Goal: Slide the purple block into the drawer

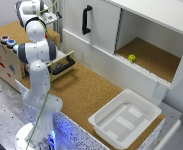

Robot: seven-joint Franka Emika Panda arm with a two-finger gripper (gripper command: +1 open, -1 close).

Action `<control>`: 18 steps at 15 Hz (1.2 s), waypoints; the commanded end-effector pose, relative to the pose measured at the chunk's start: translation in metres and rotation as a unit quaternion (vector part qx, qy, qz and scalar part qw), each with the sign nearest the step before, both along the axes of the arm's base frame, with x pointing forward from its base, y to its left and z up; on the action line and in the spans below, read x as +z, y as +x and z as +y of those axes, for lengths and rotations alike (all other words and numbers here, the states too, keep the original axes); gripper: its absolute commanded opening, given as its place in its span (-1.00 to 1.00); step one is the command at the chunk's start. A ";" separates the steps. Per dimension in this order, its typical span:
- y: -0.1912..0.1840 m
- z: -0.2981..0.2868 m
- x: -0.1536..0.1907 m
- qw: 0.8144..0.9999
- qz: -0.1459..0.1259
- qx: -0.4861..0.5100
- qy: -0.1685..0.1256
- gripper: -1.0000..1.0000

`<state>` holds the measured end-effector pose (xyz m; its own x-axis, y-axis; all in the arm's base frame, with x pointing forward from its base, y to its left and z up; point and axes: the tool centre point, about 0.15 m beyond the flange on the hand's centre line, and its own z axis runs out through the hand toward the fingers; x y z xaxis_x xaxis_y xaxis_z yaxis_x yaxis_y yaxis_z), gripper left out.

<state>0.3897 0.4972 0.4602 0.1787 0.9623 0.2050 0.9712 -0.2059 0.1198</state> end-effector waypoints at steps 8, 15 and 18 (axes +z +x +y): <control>0.052 0.022 -0.015 0.996 0.010 -0.047 -0.072 -1.00; 0.050 -0.004 -0.024 0.994 0.020 -0.064 -0.082 -1.00; 0.048 -0.019 -0.026 0.993 0.022 -0.075 -0.084 -1.00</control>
<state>0.4247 0.4827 0.4315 0.2778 0.9491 0.1487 0.9468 -0.2966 0.1246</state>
